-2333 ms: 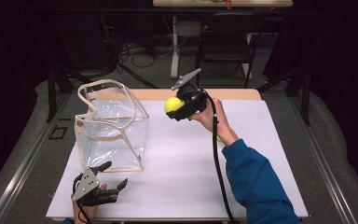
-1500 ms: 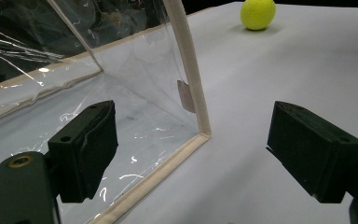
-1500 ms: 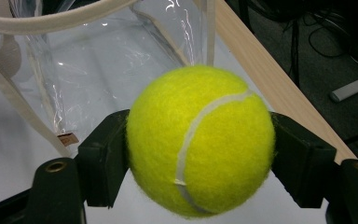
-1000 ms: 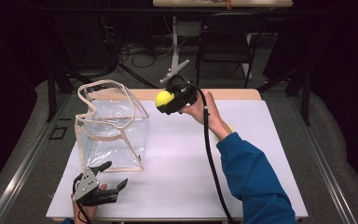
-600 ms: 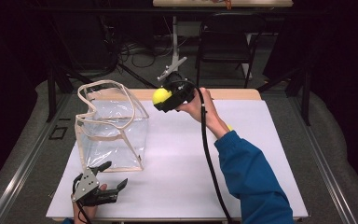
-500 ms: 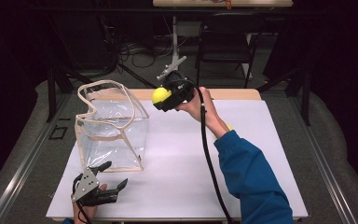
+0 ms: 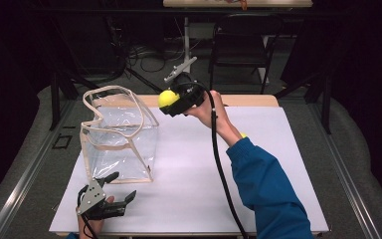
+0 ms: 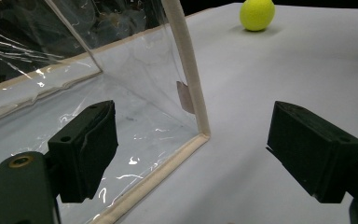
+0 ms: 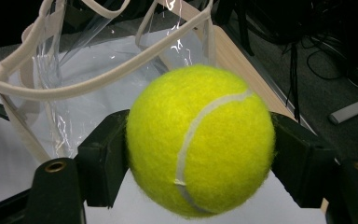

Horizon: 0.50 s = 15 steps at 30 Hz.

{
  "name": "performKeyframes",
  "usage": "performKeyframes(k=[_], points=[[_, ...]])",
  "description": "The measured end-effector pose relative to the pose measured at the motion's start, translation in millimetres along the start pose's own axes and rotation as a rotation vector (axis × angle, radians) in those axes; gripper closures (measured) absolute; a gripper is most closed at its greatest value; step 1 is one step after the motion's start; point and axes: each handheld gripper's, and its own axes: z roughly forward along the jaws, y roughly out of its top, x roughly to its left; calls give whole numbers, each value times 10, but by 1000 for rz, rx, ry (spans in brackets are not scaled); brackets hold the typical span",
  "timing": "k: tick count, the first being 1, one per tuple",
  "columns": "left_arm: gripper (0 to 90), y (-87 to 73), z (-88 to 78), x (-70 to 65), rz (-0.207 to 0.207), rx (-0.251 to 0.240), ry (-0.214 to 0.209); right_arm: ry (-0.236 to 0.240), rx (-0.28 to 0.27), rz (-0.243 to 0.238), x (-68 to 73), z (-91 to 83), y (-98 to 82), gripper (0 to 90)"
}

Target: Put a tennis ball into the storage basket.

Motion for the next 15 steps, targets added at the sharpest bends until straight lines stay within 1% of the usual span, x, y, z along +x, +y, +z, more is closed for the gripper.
performKeyframes(k=[7, 15], points=[[159, -1, -1, 3, -1, 1, 0, 9, -30, -3, 41, 15, 73, 263], [159, -2, 2, 2, -3, 0, -2, 22, -46, -4, 90, 37, 105, 263]])
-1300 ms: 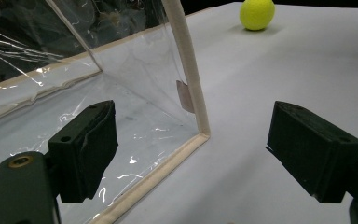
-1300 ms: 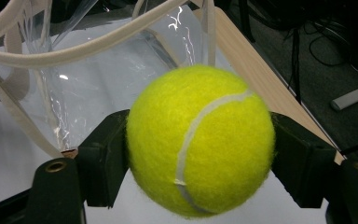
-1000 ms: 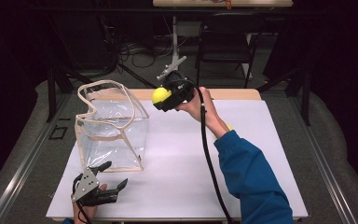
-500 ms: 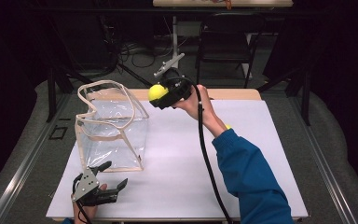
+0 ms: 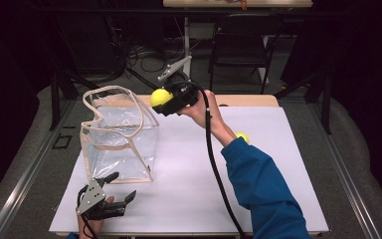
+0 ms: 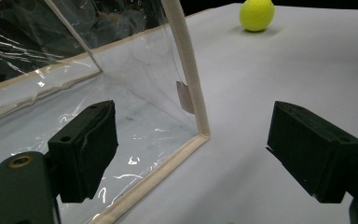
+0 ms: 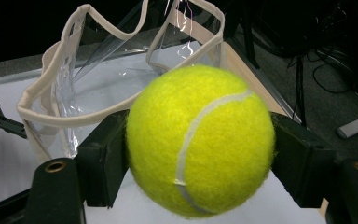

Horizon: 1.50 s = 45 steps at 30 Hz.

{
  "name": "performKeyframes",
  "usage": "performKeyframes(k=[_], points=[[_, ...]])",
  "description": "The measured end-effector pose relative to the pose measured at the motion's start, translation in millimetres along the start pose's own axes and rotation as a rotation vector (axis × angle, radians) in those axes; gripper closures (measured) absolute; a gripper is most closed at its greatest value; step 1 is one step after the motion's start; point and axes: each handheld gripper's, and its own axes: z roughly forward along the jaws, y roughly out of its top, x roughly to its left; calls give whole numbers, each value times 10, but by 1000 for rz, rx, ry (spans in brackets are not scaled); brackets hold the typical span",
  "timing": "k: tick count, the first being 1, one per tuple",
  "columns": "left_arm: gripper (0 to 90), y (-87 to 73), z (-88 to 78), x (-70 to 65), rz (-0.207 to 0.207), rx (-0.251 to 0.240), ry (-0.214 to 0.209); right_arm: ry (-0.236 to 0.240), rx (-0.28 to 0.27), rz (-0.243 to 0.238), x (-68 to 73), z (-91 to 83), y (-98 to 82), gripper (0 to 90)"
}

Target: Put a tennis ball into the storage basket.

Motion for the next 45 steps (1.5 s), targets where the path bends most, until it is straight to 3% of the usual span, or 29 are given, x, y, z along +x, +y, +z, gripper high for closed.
performKeyframes(k=[22, 45], points=[[159, 4, -10, -5, 4, -8, -4, -3, -67, -22, 114, 59, 141, 265], [159, 1, -14, 1, 5, -8, -6, 15, -98, -57, 289, 180, 319, 267]])
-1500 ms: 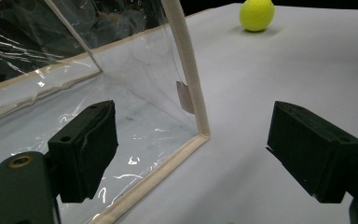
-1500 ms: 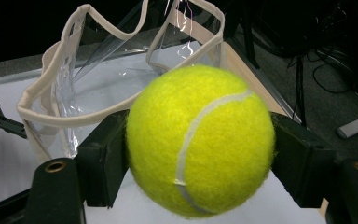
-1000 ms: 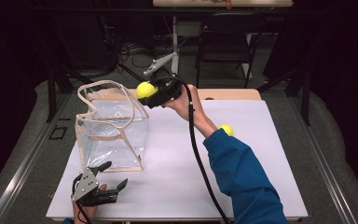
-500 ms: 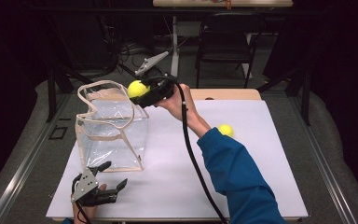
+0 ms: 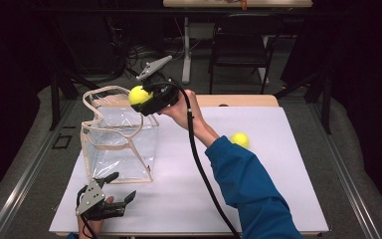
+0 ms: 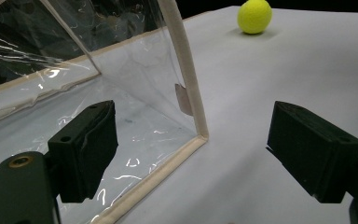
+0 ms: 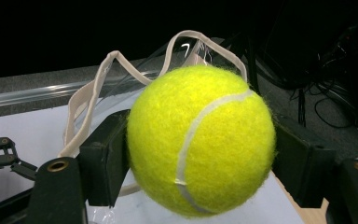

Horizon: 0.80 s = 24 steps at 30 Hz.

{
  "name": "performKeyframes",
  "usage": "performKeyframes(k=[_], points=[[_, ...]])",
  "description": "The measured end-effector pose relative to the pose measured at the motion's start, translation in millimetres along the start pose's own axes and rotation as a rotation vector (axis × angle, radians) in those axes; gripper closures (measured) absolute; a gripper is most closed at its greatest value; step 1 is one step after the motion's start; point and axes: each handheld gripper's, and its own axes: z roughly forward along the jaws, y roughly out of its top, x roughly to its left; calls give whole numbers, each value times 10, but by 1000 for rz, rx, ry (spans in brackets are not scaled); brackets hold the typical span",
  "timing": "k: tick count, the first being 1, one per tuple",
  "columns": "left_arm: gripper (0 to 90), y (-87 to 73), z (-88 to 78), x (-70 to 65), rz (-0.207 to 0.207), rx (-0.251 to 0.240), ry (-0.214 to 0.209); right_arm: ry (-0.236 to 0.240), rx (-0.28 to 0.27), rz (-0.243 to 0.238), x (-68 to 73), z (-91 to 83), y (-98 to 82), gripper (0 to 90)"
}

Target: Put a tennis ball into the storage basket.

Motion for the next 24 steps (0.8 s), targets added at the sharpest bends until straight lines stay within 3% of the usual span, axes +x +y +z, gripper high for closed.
performKeyframes(k=[24], points=[[159, -1, -10, -4, -4, -4, 0, 11, -6, -4, 96, 231, 107, 266]])
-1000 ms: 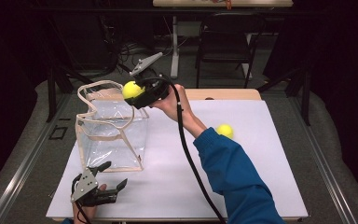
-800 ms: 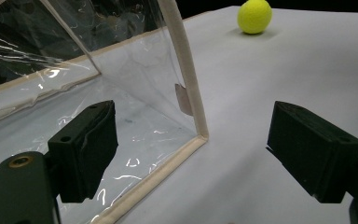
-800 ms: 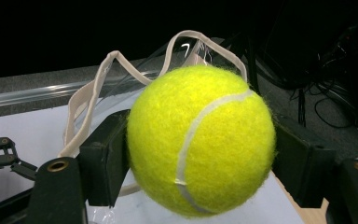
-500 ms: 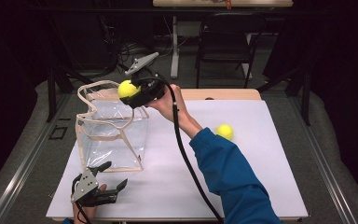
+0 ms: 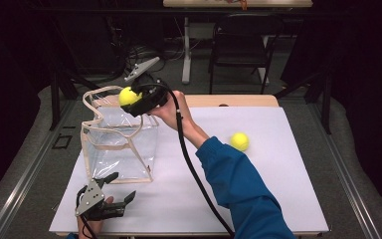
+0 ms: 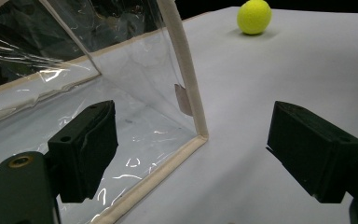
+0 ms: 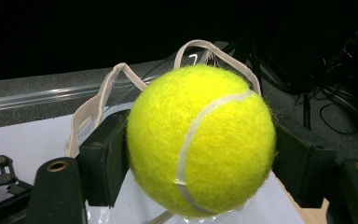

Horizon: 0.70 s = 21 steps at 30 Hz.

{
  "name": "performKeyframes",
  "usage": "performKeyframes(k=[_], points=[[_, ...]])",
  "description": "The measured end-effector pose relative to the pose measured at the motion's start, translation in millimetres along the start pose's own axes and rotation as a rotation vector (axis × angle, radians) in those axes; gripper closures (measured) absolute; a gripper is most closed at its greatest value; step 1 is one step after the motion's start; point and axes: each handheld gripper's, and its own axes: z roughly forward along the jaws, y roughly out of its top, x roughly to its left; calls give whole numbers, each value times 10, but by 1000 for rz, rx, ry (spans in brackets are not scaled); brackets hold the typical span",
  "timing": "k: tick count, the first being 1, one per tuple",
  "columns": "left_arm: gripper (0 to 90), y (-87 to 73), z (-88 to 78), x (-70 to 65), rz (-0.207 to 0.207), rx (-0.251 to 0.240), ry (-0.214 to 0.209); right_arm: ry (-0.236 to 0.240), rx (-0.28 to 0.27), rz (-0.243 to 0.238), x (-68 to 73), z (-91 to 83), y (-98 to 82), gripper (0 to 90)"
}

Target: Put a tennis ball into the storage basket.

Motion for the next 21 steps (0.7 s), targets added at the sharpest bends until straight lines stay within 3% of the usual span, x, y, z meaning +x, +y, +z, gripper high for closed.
performKeyframes(k=[21], points=[[159, -2, -3, 9, -5, -5, -2, 24, 36, -8, 54, 231, 19, 264]])
